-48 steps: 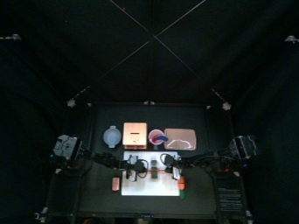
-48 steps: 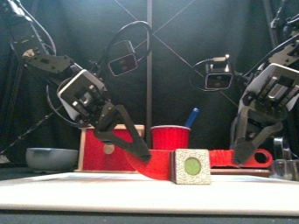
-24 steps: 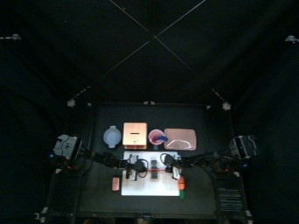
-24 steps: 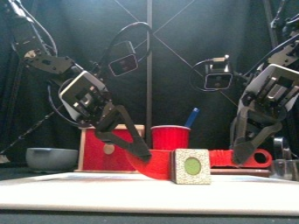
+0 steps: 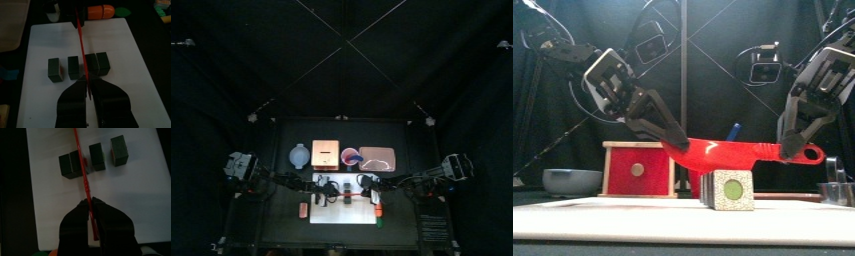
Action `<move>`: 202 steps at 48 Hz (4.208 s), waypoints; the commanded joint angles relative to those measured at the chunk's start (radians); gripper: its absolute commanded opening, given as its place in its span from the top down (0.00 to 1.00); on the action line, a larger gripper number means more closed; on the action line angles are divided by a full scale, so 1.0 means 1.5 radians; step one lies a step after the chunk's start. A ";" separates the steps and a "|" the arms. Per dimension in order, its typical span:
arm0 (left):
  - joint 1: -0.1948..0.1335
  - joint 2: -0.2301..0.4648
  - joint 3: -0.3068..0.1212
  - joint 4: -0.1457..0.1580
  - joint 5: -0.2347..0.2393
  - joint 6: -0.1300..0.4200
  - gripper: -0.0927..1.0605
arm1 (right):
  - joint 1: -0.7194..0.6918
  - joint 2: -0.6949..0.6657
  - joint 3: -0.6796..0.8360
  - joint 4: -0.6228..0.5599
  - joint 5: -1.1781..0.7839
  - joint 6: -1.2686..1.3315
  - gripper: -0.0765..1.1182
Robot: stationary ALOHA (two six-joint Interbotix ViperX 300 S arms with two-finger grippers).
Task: Place sushi on board then cut the sushi with the knife then place the pieces on the plate
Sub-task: Cut the sushi into 4 pieces
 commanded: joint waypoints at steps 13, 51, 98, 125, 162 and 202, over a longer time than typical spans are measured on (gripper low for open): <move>-0.051 -0.011 -0.014 0.001 -0.014 -0.001 0.54 | 0.014 -0.030 -0.008 0.015 0.002 0.004 0.61; -0.053 0.014 -0.017 -0.012 -0.014 -0.003 0.54 | 0.020 -0.008 -0.009 0.024 0.002 0.004 0.61; -0.053 0.041 -0.019 -0.018 -0.014 -0.003 0.54 | 0.026 0.014 -0.008 0.031 0.002 0.005 0.61; -0.053 0.069 -0.022 -0.045 -0.007 -0.004 0.54 | 0.043 0.072 -0.020 0.041 0.002 0.005 0.61; -0.061 0.038 -0.025 -0.047 -0.007 0.002 0.54 | 0.058 0.053 -0.035 0.037 0.002 0.002 0.61; -0.001 -0.047 -0.009 0.027 -0.007 0.002 0.22 | 0.018 -0.060 -0.033 -0.005 0.039 0.003 0.61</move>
